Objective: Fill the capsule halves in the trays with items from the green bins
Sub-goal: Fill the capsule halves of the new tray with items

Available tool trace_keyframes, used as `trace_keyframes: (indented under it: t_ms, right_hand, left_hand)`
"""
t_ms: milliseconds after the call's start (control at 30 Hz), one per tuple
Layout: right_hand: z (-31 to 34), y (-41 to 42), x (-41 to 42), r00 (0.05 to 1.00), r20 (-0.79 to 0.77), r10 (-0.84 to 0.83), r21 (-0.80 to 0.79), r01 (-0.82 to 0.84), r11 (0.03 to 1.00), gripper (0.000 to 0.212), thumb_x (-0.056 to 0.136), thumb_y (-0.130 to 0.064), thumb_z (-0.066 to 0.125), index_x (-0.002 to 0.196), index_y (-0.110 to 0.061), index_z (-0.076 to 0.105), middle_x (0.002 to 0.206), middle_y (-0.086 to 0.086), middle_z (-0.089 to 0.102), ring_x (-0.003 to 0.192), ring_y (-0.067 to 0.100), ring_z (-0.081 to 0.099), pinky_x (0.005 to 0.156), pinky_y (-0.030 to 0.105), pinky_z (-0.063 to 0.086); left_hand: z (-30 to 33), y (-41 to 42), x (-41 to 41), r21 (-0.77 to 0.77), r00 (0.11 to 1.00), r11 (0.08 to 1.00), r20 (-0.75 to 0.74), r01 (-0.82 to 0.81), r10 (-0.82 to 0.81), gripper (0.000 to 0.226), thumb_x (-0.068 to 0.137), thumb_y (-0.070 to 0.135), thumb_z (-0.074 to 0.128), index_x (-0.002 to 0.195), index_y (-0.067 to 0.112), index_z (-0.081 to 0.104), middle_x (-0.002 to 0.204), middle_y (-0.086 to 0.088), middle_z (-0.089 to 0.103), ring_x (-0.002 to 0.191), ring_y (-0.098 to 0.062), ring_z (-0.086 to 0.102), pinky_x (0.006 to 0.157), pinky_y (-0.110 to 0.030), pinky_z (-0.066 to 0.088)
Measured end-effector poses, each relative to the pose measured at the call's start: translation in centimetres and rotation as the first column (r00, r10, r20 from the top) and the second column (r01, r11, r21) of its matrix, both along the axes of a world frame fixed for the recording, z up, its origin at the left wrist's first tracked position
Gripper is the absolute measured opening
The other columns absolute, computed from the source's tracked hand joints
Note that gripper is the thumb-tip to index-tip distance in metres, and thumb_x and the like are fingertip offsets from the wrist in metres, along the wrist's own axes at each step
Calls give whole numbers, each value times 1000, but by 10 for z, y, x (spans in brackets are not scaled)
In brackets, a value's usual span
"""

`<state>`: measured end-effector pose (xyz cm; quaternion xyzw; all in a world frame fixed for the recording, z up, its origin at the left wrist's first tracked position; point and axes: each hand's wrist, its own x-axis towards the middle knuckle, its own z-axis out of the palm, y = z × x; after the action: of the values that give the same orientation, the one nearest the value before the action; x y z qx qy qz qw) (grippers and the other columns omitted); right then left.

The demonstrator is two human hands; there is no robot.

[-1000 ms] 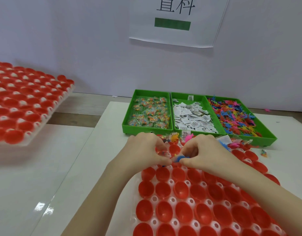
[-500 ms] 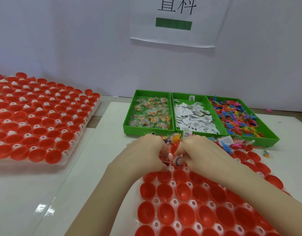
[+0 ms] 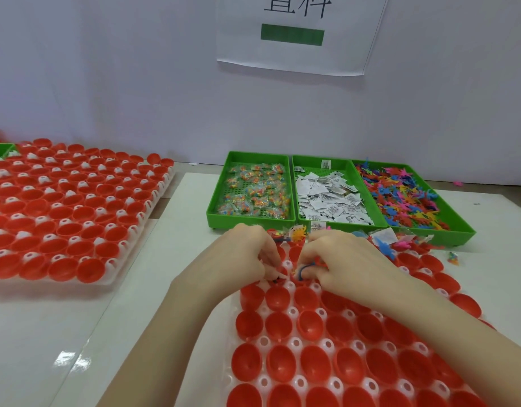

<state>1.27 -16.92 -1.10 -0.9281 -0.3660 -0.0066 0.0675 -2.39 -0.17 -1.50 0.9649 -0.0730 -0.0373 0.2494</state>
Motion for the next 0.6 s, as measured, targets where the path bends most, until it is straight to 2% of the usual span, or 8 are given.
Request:
trace_keyframes:
  t_ms: [67, 133, 233, 300, 367, 467, 600]
  right_hand:
    - [-1, 0, 0, 1000, 6, 2, 1, -2, 1000, 15, 88, -29, 58, 91, -22, 71, 96, -9, 58, 96, 12, 53, 67, 28, 42]
    - [-2, 2, -2, 1000, 26, -2, 3, 2, 1000, 17, 87, -28, 58, 89, -17, 70, 95, -6, 62, 93, 15, 55, 69, 30, 46]
    - [-2, 6, -2, 998, 50, -42, 38, 40, 998, 15, 84, -30, 61, 91, -19, 70, 93, -5, 68, 93, 17, 59, 68, 28, 46]
    - [-1, 7, -1, 996, 47, -74, 80, 70, 994, 17, 80, -34, 67, 93, -24, 69, 93, -6, 68, 95, 17, 59, 65, 25, 41]
    - [0, 6, 0, 995, 36, -94, 104, 90, 990, 18, 76, -38, 71, 90, -27, 69, 85, -11, 64, 92, 15, 59, 58, 22, 34]
    - [0, 4, 1, 994, -17, -105, 123, 106, 987, 18, 71, -39, 75, 86, -30, 71, 73, -16, 50, 85, 11, 53, 58, 23, 30]
    - [6, -2, 6, 975, -196, -101, 199, 140, 970, 30, 64, -39, 80, 92, -31, 72, 74, -23, 53, 75, 1, 52, 67, 24, 43]
  left_hand:
    - [1, -2, -1, 14, 1000, 1000, 6, 1, -1, 14, 79, 23, 72, 93, 23, 75, 91, 7, 70, 86, -9, 62, 77, -26, 52]
    - [1, -4, -2, 56, 1000, 998, 26, 8, -9, 14, 81, 23, 70, 93, 24, 75, 94, 7, 70, 90, -11, 61, 81, -30, 50]
    - [0, -7, -3, 167, 995, 985, 85, 39, -53, 17, 84, 21, 65, 98, 28, 73, 99, 9, 70, 96, -12, 58, 82, -26, 46]
    - [-2, -9, -3, 218, 991, 974, 105, 55, -79, 22, 86, 19, 60, 103, 29, 71, 104, 9, 69, 100, -14, 56, 81, -25, 43]
    - [-4, -12, -3, 258, 990, 965, 111, 55, -86, 24, 87, 19, 58, 105, 29, 69, 105, 9, 67, 102, -15, 53, 78, -24, 37]
    - [-4, -10, -3, 254, 991, 966, 111, 44, -74, 17, 87, 27, 60, 103, 32, 68, 100, 13, 65, 102, -11, 45, 72, -27, 19]
    - [-3, -5, -1, 204, 993, 979, 106, 23, -46, 16, 83, 38, 65, 98, 35, 68, 87, 19, 59, 98, -4, 40, 71, -30, 13]
